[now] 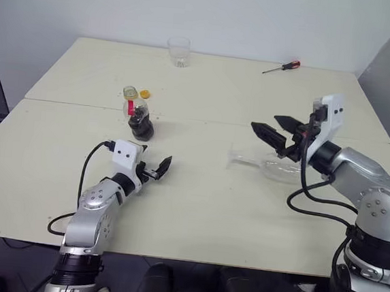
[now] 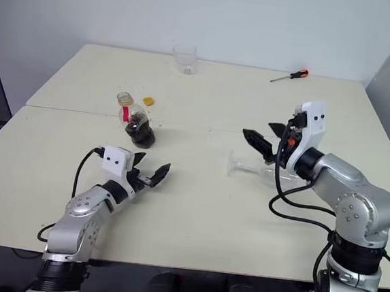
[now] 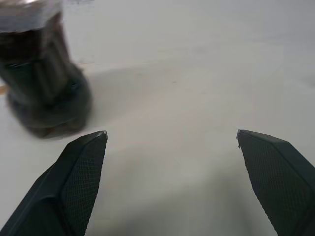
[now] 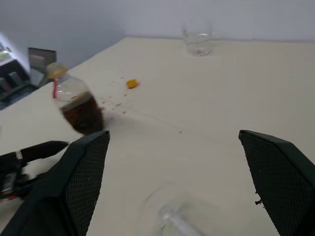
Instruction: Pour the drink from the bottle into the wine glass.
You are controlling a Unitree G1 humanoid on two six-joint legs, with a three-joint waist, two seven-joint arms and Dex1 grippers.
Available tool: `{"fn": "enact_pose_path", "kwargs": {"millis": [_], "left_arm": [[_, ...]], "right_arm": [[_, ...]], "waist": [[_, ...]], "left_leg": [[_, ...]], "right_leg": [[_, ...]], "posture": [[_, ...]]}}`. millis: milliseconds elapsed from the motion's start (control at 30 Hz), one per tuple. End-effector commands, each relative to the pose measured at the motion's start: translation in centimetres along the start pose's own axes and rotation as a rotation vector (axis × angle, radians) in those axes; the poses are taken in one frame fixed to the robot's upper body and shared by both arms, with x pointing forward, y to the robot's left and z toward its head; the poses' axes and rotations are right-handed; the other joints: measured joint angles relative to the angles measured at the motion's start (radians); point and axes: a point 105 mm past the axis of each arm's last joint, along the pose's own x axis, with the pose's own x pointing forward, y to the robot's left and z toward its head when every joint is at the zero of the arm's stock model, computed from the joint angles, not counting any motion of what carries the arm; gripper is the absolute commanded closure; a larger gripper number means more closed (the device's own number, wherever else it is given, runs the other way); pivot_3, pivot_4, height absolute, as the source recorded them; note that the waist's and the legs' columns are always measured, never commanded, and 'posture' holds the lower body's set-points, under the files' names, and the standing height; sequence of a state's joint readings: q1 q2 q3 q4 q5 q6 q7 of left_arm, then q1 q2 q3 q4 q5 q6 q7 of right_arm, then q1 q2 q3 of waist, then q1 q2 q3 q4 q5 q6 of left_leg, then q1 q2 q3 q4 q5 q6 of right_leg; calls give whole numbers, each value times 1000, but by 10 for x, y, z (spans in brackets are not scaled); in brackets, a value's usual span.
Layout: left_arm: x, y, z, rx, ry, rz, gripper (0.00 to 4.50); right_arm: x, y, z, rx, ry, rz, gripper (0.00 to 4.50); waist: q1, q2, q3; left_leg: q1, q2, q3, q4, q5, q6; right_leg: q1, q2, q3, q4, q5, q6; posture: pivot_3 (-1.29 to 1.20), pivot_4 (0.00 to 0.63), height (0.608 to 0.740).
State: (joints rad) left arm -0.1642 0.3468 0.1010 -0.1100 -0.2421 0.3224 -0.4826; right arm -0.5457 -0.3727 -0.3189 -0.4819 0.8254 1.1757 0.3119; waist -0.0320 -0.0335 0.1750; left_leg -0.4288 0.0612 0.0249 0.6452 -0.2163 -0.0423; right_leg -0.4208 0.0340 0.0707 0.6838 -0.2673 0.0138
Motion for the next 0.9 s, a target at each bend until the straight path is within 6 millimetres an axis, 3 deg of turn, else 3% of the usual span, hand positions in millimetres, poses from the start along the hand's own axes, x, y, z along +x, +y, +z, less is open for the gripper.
{"fn": "enact_pose_path", "kwargs": {"millis": [33,300,433,600,767,900], "left_arm": [[2,-13,17,71,-47,-116,20],[13,-21,28,85,-55,-233,20],[20,-22,25,98,-45,-245,20],[24,-29,27,102,-52,-278,20],[25,-31,25,175,-32,-318,20],[25,-30,28,190,-36,-329,20]], "right_arm": [[-10,13,4,106,-58,10,0],[-13,21,-27,479,-88,-98,0],[-14,0,-39,683,-127,-302,0],[-15,5,-44,831,-118,-315,0],[-12,-5,-71,1084,-58,-455,0],[-11,-4,-70,1122,-46,-463,0]], "waist": [[-2,0,0],[-4,0,0],[-10,-1,-1],[-12,-1,-1],[-20,-1,-1],[-21,-1,-1]], "left_leg": [[1,0,0,0,0,0],[2,1,0,0,0,0],[2,1,0,0,0,1],[2,1,1,0,0,1],[2,2,-1,-1,0,1],[2,2,0,0,0,1]], "right_leg": [[0,1,0,0,0,0],[0,3,1,2,-2,3],[0,3,1,2,-2,3],[0,2,2,1,-2,3],[0,3,2,1,-2,3],[0,3,2,1,-2,3]], "posture": [[0,150,740],[0,150,740],[0,150,740],[0,150,740],[0,150,740],[0,150,740]]}}
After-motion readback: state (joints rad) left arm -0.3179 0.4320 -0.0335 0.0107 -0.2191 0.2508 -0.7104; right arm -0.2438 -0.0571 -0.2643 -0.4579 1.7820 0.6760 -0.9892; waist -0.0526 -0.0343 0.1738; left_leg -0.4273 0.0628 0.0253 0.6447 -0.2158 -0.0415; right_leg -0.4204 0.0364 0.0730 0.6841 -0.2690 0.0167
